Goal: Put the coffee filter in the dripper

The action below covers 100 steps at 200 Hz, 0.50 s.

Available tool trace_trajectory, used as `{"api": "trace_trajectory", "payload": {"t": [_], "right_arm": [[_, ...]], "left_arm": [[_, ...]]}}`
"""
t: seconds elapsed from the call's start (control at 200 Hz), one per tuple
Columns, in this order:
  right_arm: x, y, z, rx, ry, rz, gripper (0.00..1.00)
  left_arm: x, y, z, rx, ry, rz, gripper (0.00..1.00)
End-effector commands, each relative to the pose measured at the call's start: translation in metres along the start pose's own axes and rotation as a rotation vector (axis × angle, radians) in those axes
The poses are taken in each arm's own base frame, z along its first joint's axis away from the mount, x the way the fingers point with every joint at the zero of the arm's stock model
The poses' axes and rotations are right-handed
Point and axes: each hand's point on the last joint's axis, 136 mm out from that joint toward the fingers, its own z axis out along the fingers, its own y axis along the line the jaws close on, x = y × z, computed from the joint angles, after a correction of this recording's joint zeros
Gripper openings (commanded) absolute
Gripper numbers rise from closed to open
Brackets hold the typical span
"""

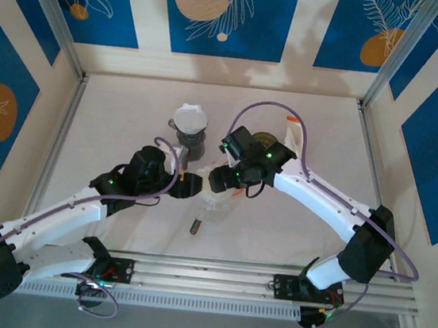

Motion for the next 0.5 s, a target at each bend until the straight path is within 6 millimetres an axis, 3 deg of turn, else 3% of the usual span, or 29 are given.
{"api": "trace_trajectory", "payload": {"t": [0.0, 0.495], "right_arm": [[0.0, 0.005, -0.002, -0.018, 0.028, -0.023, 0.8], [0.009, -0.005, 0.024, 0.032, 0.09, -0.036, 0.77]], "left_arm": [[-0.002, 0.002, 0.0, 0.003, -0.01, 0.005, 0.67], [-0.004, 0.0, -0.002, 0.012, -0.017, 0.002, 0.67]]}}
